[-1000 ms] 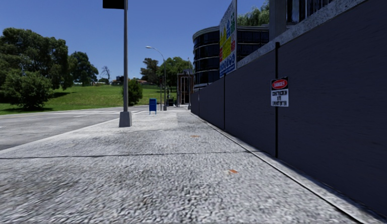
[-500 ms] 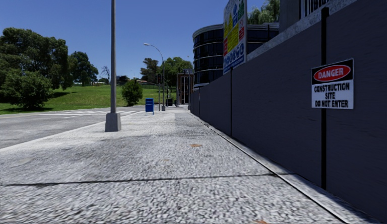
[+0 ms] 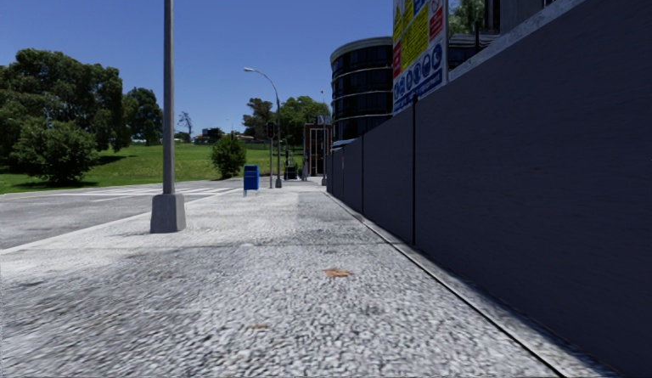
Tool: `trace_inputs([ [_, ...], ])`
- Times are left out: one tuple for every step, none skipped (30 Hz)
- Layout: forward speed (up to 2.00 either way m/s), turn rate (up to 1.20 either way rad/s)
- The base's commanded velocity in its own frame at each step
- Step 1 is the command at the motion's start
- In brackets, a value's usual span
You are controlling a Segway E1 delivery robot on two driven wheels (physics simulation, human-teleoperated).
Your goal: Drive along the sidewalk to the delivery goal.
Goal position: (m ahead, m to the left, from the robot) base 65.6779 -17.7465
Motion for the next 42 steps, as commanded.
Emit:
trace_inputs([
  [2.00,0.73],
  [2.00,0.30],
  [2.00,0.25],
  [2.00,0.25],
  [2.00,0.24],
  [2.00,0.15],
  [2.00,0.05],
  [2.00,0.05],
  [2.00,0.00],
  [2.00,0.00],
  [2.00,0.00],
  [2.00,0.00],
  [2.00,0.00],
  [2.00,0.00],
  [2.00,0.00],
  [2.00,0.00],
  [2.00,0.00],
  [2.00,0.46],
  [2.00,0.46],
  [2.00,0.74],
  [2.00,0.88],
  [2.00,0.92],
  [2.00,0.92],
  [2.00,0.40],
  [2.00,0.02],
  [2.00,0.00],
  [2.00,0.00],
  [2.00,0.00],
  [2.00,0.00],
  [2.00,0.00],
  [2.00,0.00],
  [2.00,0.00],
  [2.00,0.00],
  [2.00,0.00],
  [2.00,0.00],
  [2.00,0.00],
  [2.00,0.00],
  [2.00,0.00],
  [2.00,0.00],
  [2.00,0.00],
  [2.00,0.00],
  [2.00,0.00],
])
